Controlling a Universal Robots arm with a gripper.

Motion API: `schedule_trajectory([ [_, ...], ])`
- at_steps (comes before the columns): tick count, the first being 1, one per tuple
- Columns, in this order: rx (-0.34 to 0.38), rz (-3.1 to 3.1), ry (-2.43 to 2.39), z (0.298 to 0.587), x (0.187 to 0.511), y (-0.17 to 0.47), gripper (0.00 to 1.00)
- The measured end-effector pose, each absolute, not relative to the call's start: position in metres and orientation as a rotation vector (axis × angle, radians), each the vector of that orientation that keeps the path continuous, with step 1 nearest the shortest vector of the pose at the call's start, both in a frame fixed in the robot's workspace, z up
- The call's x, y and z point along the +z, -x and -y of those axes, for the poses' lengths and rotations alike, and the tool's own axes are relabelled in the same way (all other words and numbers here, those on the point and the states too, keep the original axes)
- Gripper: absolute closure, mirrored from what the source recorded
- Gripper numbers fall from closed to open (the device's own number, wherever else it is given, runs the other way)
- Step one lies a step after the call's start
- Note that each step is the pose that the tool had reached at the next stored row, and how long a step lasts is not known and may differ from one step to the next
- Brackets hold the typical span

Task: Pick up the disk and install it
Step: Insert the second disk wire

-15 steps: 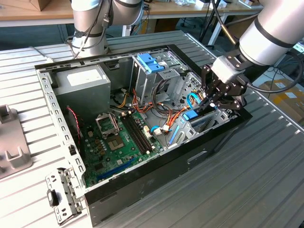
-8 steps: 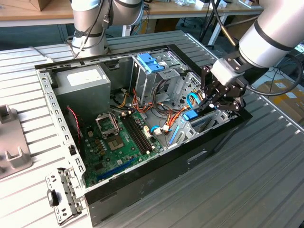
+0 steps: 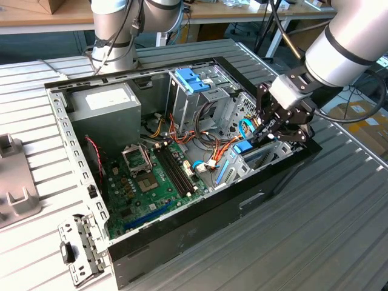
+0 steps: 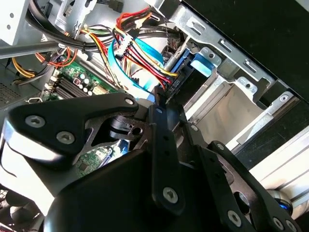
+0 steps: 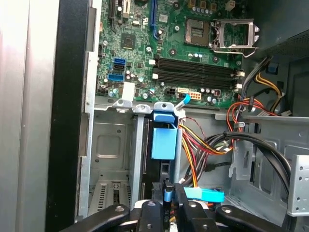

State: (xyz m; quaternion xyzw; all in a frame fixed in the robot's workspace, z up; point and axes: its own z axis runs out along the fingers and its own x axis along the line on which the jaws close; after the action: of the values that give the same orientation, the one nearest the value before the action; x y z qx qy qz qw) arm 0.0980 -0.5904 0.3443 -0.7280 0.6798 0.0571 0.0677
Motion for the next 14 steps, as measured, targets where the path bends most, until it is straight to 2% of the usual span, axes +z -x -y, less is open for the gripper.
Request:
schedule_trajectory([
  [2,0.173,-2.048,2.193,0.59,0.359,-0.098,0.76],
  [6,0.187,-2.041,2.186,0.59,0.362,-0.098,0.76],
  [7,0.199,-2.04,2.184,0.59,0.362,-0.099,0.78],
  [8,0.208,-2.043,2.185,0.59,0.359,-0.1,0.89],
  [14,0.226,-2.052,2.19,0.59,0.349,-0.105,0.89],
])
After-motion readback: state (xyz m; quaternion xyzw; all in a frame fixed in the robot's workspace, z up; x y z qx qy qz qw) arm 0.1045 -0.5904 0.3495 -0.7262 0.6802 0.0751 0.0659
